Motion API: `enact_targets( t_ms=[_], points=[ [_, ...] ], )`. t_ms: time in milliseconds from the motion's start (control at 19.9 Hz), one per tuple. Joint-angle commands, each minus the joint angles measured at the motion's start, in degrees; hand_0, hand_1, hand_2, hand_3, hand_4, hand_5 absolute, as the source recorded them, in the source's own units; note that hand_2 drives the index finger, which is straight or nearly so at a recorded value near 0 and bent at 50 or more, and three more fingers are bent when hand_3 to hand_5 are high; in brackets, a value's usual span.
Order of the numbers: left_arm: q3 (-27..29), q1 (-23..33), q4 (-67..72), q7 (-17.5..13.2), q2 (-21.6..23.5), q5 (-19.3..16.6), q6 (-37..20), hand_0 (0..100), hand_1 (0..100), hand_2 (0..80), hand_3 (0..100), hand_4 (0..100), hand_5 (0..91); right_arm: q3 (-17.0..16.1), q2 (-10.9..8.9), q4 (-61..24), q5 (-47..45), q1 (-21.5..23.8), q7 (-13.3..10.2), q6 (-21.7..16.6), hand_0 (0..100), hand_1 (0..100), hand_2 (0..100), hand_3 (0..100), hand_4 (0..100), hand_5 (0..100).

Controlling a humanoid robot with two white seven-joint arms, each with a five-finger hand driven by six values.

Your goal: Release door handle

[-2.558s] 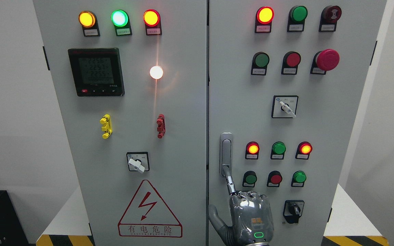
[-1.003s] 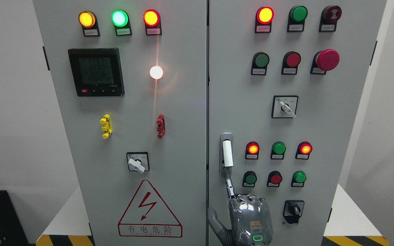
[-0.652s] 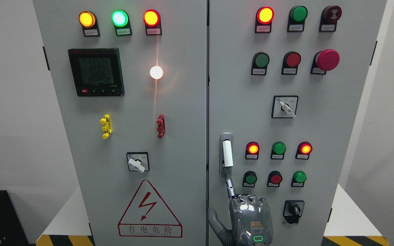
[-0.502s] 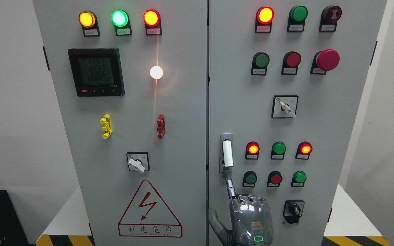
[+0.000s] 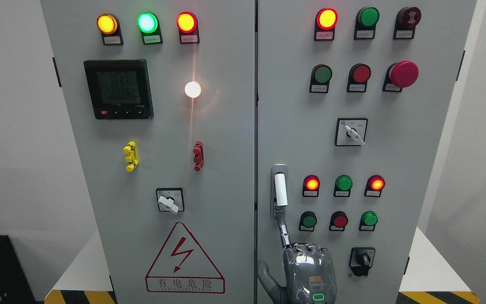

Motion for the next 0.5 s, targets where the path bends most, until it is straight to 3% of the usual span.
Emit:
enact_targets(
  t_ms=[0,451],
  points=[
    [0.00,0.00,0.00,-0.03,0.00,0.00,0.00,12,56,0.0,0,0,0.0,0.08,0.00,0.19,0.01,0.09,0.16,-0.12,42,35,6,100,100,100],
    [0.00,0.00,0.00,-0.03,0.00,0.00,0.00,12,56,0.0,0,0,0.0,0.17,0.00,-0.25,0.09,0.17,0.08,-0.12,42,35,6,100,100,100]
  ],
)
